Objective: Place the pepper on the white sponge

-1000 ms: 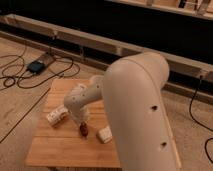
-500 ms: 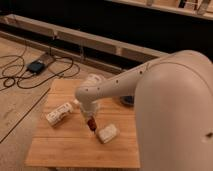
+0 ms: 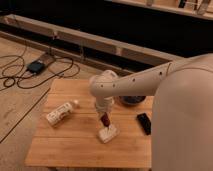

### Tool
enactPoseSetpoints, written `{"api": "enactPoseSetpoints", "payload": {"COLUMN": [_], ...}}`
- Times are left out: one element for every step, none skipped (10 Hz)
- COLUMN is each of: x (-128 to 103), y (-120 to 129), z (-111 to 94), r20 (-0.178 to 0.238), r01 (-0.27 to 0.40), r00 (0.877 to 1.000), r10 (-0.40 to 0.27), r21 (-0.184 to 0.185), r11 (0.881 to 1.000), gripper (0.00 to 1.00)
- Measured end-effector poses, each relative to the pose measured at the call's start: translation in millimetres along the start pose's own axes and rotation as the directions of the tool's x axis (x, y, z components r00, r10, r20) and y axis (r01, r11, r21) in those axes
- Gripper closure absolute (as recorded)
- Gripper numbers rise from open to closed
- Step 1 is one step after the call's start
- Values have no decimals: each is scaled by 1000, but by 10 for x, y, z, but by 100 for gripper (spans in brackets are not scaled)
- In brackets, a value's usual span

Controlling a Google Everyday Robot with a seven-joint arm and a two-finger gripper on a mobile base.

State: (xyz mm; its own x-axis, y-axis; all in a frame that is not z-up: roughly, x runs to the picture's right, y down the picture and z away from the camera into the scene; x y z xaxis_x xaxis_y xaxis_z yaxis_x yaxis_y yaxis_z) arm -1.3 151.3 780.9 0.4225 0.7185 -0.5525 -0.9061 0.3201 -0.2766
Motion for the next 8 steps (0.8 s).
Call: {"api": "enactPoseSetpoints", "payload": {"x": [66, 133, 223, 281, 351, 409, 467, 524], "y": [-80, -126, -163, -183, -201, -212, -213, -201], "z": [49, 96, 161, 201, 248, 287, 327, 371], "r20": [-17, -32, -54, -67, -82, -95, -109, -123], "r01": [-3, -5, -7, -9, -10, -9, -6, -2], "r00": [1000, 999, 999, 998, 997, 995, 994, 992], "r10": [3, 5, 7, 9, 10, 9, 6, 1], "r21": [7, 9, 8, 6, 3, 2, 0, -5], "r11": [1000, 1000, 1000, 1000, 1000, 1000, 1000, 1000], "gripper": [100, 100, 100, 100, 100, 100, 100, 100]}}
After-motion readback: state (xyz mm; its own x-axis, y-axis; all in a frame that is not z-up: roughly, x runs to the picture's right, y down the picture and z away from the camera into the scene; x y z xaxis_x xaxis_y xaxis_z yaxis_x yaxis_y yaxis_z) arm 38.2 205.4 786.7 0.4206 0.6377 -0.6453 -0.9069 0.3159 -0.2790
